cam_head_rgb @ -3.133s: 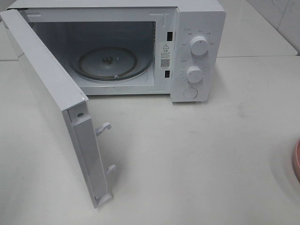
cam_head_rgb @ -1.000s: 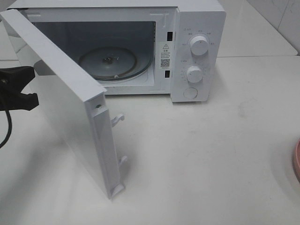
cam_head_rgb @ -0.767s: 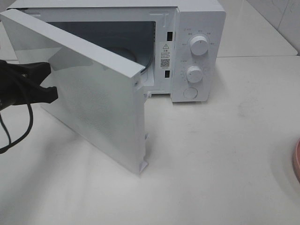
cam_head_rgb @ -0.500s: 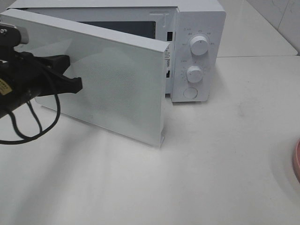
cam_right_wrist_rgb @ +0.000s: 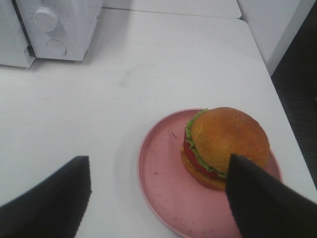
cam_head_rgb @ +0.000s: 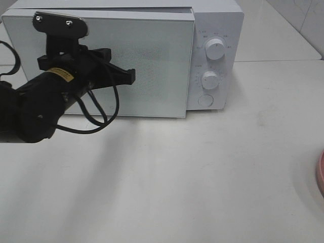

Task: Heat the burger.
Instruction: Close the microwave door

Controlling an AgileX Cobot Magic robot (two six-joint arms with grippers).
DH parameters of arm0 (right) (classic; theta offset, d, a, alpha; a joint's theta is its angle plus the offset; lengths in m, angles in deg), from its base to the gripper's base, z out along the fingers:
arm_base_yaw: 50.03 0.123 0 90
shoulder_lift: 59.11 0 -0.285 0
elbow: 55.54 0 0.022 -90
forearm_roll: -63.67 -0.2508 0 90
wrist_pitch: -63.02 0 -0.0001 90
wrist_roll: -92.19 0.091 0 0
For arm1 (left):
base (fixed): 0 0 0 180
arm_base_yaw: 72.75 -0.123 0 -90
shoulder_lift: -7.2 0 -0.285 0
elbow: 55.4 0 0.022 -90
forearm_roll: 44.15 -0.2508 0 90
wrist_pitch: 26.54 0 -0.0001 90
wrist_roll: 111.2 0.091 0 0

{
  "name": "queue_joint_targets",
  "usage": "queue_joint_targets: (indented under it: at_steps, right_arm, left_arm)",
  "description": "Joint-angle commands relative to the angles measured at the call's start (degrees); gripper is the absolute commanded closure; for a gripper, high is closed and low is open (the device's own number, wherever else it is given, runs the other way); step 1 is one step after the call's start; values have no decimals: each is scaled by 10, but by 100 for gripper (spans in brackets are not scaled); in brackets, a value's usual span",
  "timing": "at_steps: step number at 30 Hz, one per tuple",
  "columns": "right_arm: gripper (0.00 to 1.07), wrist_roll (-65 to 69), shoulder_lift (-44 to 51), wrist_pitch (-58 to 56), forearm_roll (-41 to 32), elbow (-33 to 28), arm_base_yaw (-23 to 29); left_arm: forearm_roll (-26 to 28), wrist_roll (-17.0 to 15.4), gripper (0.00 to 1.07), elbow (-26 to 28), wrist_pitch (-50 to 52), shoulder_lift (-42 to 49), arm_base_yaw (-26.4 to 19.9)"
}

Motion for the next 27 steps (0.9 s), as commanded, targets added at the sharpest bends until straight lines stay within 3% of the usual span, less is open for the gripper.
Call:
queue_joint_targets:
  at_steps: [1,15,27]
  right_arm:
    - [32,-3,15,3,4,-1,-3]
    - [32,-3,15,3,3,-1,-3]
    - [32,-3,15,3,3,-1,-3]
  left_arm:
    - [34,20,107,26,-4,-13,14]
    - [97,75,107,168,-78,-83,17]
    - [109,99,107,201,-97,-88,7]
